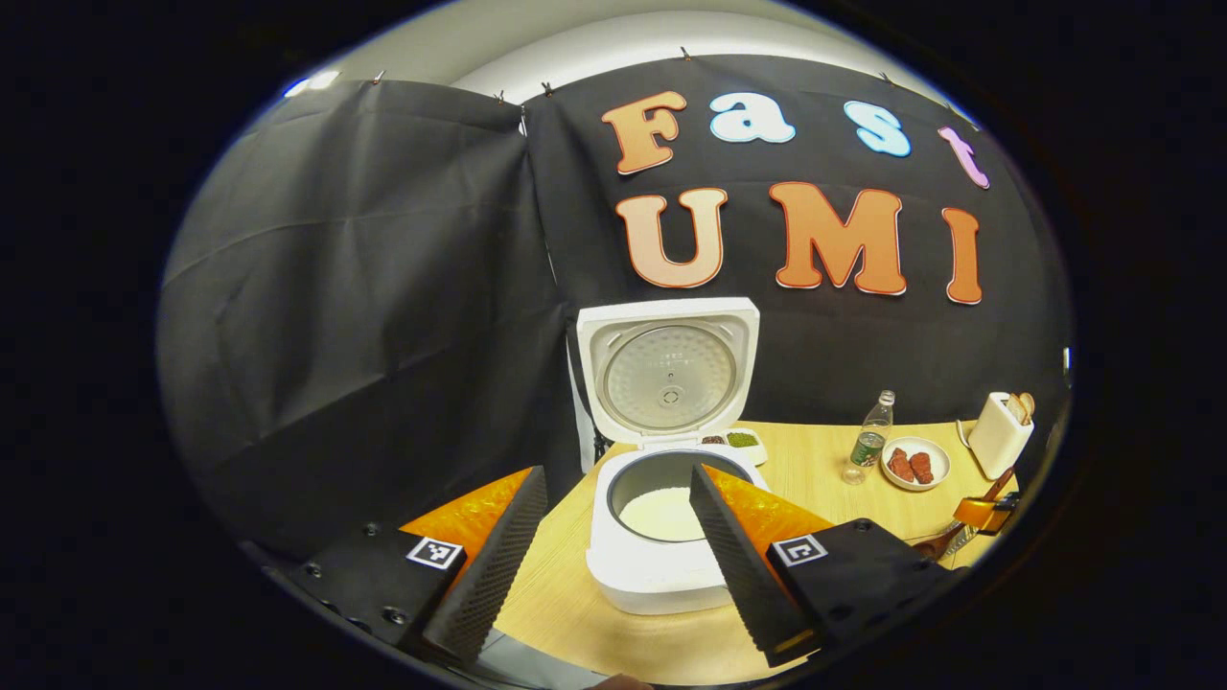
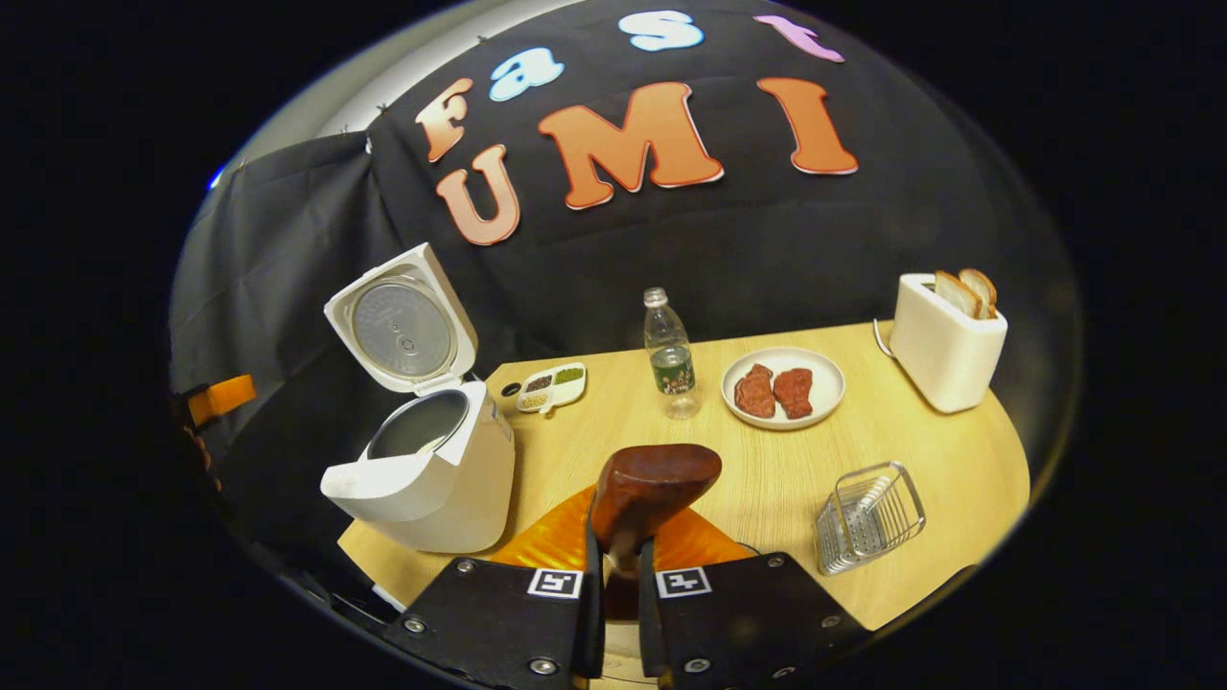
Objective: Close the left gripper, press the button to open the rice cooker; take a wooden spoon from the chopstick holder with the right hand, scoop a spoonful of rice and pour it into the rice cooker, then put the wooden spoon back into the chopstick holder.
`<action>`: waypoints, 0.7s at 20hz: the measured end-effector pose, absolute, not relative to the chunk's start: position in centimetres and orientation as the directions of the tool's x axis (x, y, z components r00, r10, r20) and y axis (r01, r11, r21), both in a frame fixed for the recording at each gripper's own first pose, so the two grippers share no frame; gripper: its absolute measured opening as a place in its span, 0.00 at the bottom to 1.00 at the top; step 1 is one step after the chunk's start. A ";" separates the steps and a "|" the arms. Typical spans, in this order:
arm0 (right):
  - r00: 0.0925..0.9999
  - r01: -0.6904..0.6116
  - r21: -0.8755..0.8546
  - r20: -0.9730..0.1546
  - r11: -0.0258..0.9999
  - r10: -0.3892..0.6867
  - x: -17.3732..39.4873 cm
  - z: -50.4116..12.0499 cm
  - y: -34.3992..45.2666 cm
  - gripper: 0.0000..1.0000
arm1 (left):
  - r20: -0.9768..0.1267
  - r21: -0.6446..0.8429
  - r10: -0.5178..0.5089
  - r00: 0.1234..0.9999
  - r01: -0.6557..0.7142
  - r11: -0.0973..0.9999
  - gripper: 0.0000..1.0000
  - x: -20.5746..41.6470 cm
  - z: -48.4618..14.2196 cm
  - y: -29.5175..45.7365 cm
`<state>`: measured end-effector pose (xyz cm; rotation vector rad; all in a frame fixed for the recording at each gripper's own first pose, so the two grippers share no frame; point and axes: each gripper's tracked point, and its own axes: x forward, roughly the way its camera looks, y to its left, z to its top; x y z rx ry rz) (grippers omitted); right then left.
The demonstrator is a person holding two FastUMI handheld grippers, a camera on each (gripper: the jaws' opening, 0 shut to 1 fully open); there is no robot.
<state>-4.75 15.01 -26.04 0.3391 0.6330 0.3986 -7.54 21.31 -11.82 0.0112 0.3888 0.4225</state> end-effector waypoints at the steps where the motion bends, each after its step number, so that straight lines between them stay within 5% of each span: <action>1: 0.732 -0.232 0.440 -0.509 0.868 0.454 -4.9 -26.7 14.8 0.15 | -0.366 0.095 0.401 0.840 -0.395 0.914 1.00 -7.4 -11.8 21.0; 14: 0.817 -0.047 0.602 -0.435 0.797 0.377 -1.6 -23.1 6.1 0.15 | -0.365 0.105 0.375 0.852 -0.362 0.926 1.00 -5.9 -11.4 17.8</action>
